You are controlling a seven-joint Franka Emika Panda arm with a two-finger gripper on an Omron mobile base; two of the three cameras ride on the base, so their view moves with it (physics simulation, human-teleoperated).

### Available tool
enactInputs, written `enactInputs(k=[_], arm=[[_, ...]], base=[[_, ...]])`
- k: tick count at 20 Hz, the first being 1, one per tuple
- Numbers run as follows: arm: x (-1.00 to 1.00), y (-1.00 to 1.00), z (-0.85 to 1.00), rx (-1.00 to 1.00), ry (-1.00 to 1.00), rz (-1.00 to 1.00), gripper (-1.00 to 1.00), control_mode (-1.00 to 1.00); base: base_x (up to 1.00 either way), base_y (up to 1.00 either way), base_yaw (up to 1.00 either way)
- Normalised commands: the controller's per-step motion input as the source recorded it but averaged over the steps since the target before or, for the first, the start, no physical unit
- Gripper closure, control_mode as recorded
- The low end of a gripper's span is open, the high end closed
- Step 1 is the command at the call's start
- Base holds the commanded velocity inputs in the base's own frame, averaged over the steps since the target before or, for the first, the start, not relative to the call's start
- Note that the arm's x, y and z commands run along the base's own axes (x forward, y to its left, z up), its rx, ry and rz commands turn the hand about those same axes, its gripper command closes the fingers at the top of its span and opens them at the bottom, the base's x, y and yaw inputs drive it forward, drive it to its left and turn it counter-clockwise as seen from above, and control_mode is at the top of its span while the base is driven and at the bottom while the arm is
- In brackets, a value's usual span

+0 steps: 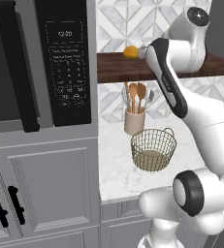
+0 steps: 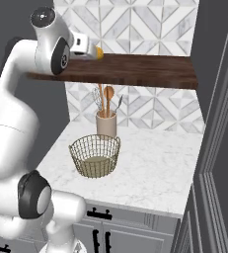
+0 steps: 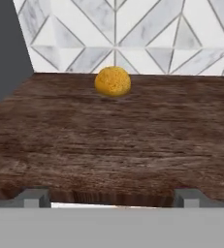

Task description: Open the cabinet, pick up the bread from the cabinet and place it in the basket. Then move the basket to the dining counter.

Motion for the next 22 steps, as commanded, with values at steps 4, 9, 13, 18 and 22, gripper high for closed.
enactInputs(k=[4,9,13,18,22], arm=[[0.65,0.09,0.0,0.0,0.06,0.0,-1.0,-1.0],[0.58,0.0,0.0,0.0,0.06,0.0,-1.0,-1.0],[0.6,0.0,-0.14,0.0,0.06,0.0,-1.0,-1.0],[0.55,0.0,-0.18,0.0,0.0,0.0,-1.0,-1.0],[0.51,0.01,0.0,0.0,0.0,0.0,-1.0,-1.0]], base=[[0.0,0.0,0.0],[0.0,0.0,0.0],[0.0,0.0,0.0],[0.0,0.0,0.0],[0.0,0.0,0.0]])
